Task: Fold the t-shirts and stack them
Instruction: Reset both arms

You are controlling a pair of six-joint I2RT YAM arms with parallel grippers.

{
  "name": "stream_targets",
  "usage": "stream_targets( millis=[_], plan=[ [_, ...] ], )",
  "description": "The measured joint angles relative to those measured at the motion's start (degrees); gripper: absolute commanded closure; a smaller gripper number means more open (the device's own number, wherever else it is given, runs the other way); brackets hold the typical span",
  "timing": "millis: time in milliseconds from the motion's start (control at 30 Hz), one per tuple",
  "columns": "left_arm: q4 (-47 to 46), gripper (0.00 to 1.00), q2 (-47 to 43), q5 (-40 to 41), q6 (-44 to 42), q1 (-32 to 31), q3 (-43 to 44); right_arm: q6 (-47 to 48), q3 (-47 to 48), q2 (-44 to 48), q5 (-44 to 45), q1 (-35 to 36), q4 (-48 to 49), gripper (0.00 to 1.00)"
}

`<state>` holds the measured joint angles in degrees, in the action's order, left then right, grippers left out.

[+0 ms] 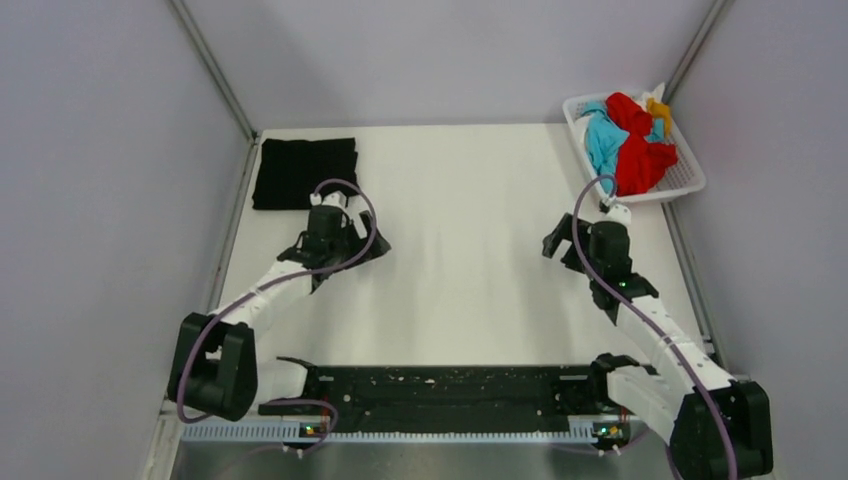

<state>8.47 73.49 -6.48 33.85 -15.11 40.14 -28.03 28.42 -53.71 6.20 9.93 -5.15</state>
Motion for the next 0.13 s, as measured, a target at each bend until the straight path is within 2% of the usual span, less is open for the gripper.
stream_targets(
  millis=[133],
  plan=[
    [-0.5, 0.01, -2.2, 1.5, 1.6, -0.1, -1.2, 1.0, -1.4, 0.1, 1.3, 0.0, 0.3, 0.01]
  ],
)
